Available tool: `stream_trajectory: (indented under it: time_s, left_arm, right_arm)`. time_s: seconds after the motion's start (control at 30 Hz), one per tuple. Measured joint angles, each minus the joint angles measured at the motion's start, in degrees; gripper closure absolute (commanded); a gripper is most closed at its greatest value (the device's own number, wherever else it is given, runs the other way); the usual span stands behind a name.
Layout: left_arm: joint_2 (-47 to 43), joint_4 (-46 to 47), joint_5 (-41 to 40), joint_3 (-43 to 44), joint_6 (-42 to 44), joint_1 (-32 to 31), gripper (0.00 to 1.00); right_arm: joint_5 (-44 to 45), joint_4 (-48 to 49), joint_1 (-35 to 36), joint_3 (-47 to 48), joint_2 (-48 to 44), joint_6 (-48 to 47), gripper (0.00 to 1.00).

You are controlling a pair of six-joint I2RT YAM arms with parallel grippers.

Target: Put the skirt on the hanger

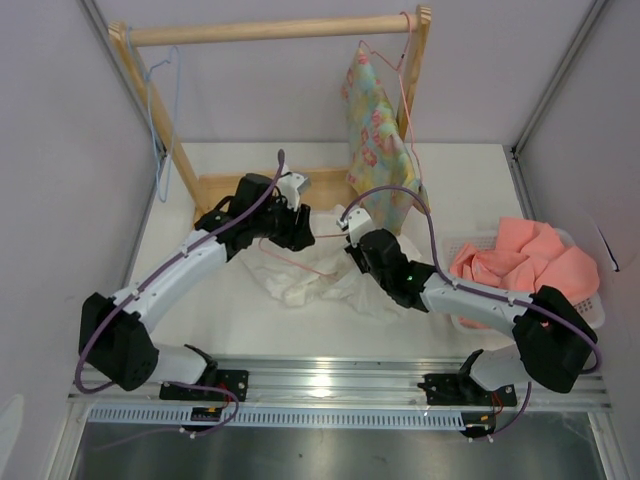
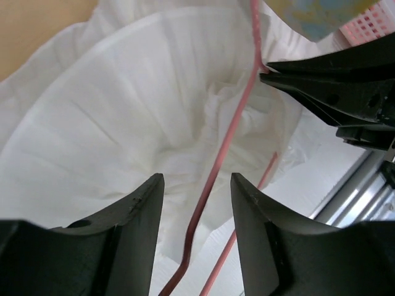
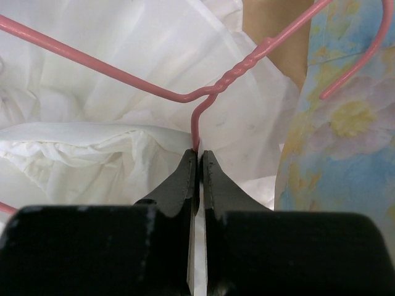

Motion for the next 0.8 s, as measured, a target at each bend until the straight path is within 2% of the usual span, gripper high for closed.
stream_trajectory:
  time_s: [0.1, 0.23, 0.33, 0.6, 0.73, 0.8]
  left_arm:
    - [-3.69, -0.57, -4.15, -0.22, -1.62, 0.50, 0.41]
    - [-10.29, -0.63, -9.66, -0.15, -3.72, 1.73, 0.40]
    - [-14.78, -1.25, -16.37, 0.59, -5.95, 2.51, 0.37]
    - [-28.33, -3.89, -30.91, -3.06, -15.28, 4.81, 0.47]
    - [-34.38, -6.05, -32.41, -11.39, -21.99, 4.94, 0.55]
    - [-36.52, -6.64, -31.87, -16.13, -25.59, 4.96, 0.53]
  right_arm:
    - [0.02, -0.09, 0.02, -0.37, -0.48, 0.37, 1.00]
    - [0.92, -0.46, 0.57, -0.74, -1.46, 0.87, 1.00]
    - [1.88, -0.74, 1.18, -0.74, -1.53, 1.01, 1.00]
    - [4.98, -2.14, 2.67, -0.70, -0.07, 1.14, 1.00]
    - [6.23, -4.02, 2.78, 0.17, 1.73, 1.49, 1.00]
    - [6.64, -4.48, 2.78, 0.52, 2.14, 1.77, 1.00]
